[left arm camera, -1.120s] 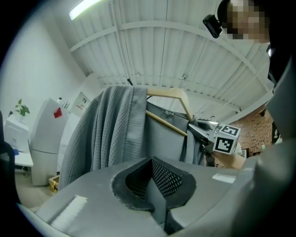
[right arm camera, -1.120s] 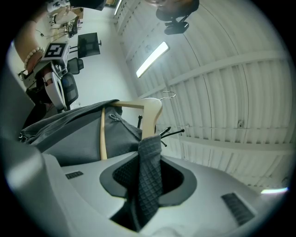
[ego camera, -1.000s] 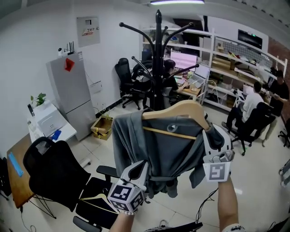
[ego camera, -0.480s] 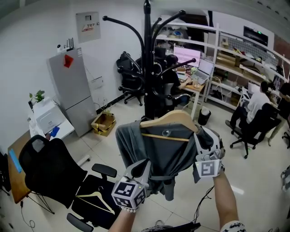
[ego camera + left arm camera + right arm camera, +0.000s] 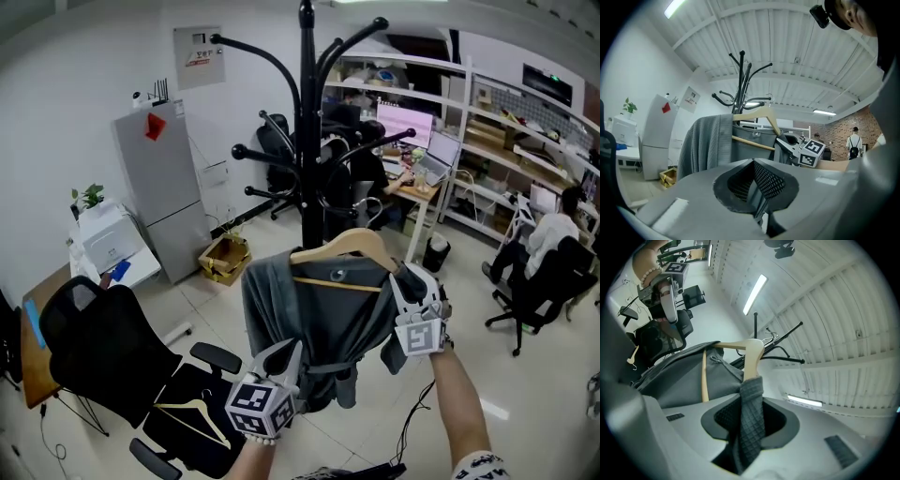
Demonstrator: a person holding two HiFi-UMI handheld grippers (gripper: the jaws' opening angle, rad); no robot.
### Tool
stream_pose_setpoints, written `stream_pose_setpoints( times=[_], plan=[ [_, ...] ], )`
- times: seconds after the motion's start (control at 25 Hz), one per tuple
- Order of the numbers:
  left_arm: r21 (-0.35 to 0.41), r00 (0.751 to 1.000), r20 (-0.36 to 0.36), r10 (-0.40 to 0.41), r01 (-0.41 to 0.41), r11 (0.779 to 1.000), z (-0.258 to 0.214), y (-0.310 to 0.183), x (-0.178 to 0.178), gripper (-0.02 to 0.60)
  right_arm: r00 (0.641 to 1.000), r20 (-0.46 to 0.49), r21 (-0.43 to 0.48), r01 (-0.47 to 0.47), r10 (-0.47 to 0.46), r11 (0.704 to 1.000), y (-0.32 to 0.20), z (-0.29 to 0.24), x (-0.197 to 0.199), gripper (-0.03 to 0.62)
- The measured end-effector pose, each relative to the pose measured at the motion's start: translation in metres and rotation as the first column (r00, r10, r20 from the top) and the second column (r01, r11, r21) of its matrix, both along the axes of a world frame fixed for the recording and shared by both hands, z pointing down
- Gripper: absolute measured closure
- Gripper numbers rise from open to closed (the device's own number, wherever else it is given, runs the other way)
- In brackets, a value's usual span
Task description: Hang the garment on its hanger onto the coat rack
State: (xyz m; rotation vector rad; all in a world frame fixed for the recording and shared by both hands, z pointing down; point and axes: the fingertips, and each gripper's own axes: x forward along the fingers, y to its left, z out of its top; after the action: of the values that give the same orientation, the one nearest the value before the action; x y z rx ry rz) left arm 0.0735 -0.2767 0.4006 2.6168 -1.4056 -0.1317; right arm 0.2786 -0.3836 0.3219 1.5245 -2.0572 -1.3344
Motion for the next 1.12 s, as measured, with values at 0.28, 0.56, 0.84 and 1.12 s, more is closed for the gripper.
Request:
stream_pose_setpoints(
  times=[0.28, 0.56, 0.84, 1.12],
  plan=[
    [-0.011, 0.999, -0.002, -0.054, 0.054, 0.999, 0.006, -0.013, -0.007, 0.594, 0.999, -0.023, -0.058, 0.037, -0.039, 0.998, -0.044, 0.022, -0.012, 0.471],
    [-0.033, 0.996, -0.006, -0.088, 0.087, 0.996, 0.015, -0.02, -0.013, 0.594, 0.994, -0.076, -0.087, 0.075, -0.082, 0.993, -0.065, 0.037, -0.038, 0.47],
    [-0.059, 0.994, -0.018, -0.107, 0.106, 0.993, 0.026, -0.021, -0.019, 0.594, 0.99, -0.105, -0.119, 0.079, -0.092, 0.99, -0.081, 0.052, -0.043, 0.47],
    [-0.071, 0.992, -0.026, -0.122, 0.119, 0.99, 0.03, -0.02, -0.029, 0.594, 0.988, -0.121, -0.138, 0.073, -0.09, 0.988, -0.087, 0.059, -0.045, 0.47]
  ],
)
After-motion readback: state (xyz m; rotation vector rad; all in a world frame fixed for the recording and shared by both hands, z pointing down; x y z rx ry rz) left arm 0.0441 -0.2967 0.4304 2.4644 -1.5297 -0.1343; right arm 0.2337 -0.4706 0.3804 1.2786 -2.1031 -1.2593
